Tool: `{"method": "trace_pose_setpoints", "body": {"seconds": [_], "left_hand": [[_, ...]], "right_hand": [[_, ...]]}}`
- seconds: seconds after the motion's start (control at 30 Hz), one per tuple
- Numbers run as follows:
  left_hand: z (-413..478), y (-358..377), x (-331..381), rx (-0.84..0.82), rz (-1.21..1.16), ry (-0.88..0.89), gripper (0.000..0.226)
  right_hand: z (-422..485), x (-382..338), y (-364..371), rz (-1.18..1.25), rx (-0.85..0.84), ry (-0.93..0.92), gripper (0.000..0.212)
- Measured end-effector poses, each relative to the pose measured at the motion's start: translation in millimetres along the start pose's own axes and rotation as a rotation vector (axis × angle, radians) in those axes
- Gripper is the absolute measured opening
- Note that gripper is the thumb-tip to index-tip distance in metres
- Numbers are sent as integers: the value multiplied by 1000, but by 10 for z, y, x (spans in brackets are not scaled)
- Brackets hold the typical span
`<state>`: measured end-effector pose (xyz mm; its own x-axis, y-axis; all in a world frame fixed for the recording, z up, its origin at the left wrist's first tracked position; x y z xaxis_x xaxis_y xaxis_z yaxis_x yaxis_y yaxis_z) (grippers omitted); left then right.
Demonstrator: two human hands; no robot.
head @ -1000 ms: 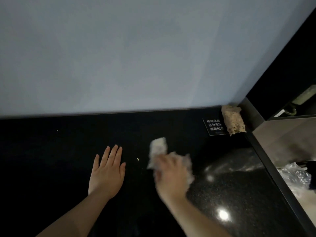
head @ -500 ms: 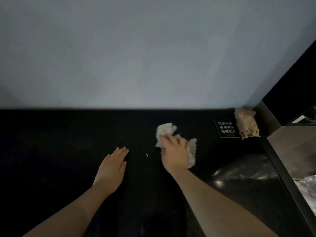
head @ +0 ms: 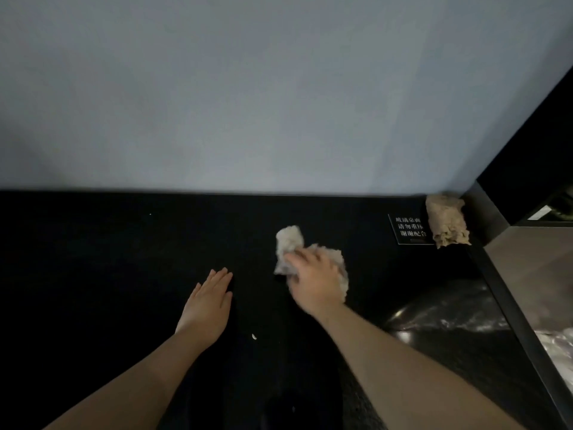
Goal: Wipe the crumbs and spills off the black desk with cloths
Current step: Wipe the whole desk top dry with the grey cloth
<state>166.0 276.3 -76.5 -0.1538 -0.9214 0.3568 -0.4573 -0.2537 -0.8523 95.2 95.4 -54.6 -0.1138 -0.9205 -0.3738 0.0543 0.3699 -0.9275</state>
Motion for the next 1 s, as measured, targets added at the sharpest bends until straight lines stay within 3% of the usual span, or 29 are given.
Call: {"method": "trace_pose_setpoints", "body": {"seconds": [0.07, 0.13, 0.2, 0.23, 0.27, 0.33, 0.37, 0.43, 0.67, 1.0], "left_hand": [[13, 18, -88, -84, -122, -38, 45], [-28, 23, -166, -135, -239, -77, 41], [-143, 31, -217, -88, -181, -83, 43], [-225, 52, -243, -38, -81, -88, 46], [-323, 84, -271, 24, 28, -79, 49], [-550, 150, -301, 128, 166, -67, 53], [-628, 190, -322, 146, 193, -69, 53], [-710, 219, -360, 126, 216, -73, 54], [-839, 192, -472, 13, 286, -31, 58], [-1384, 320, -634, -49, 351, 32, 59]], "right_hand": [[-226, -399, 169, 39, -59, -222, 42], [-518, -711, 296, 167, -229, -444, 39], [-725, -783, 254, 290, -378, -589, 37], [-748, -719, 182, 324, -315, -612, 34], [-710, -576, 99, 321, -196, -555, 31], [-582, -173, -82, 218, 41, -261, 36], [-546, -18, -119, 131, 64, -129, 41], [-526, 46, -69, 24, 25, -38, 47], [-1055, -618, 301, 80, -126, -331, 44], [-1478, -886, 367, 136, -164, -278, 43]]}}
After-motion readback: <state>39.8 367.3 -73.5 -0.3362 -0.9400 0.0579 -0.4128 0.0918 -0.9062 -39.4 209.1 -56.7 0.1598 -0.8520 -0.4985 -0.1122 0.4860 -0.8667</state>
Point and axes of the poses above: each hand's wrist, its own z-axis towards the middle knuckle, its own y-axis out of the palm, x = y × z, the point moved 4 cm from there along z, towards the middle knuckle, and after that the axes turned 13 degrees about -y, right-handed, at the moved point
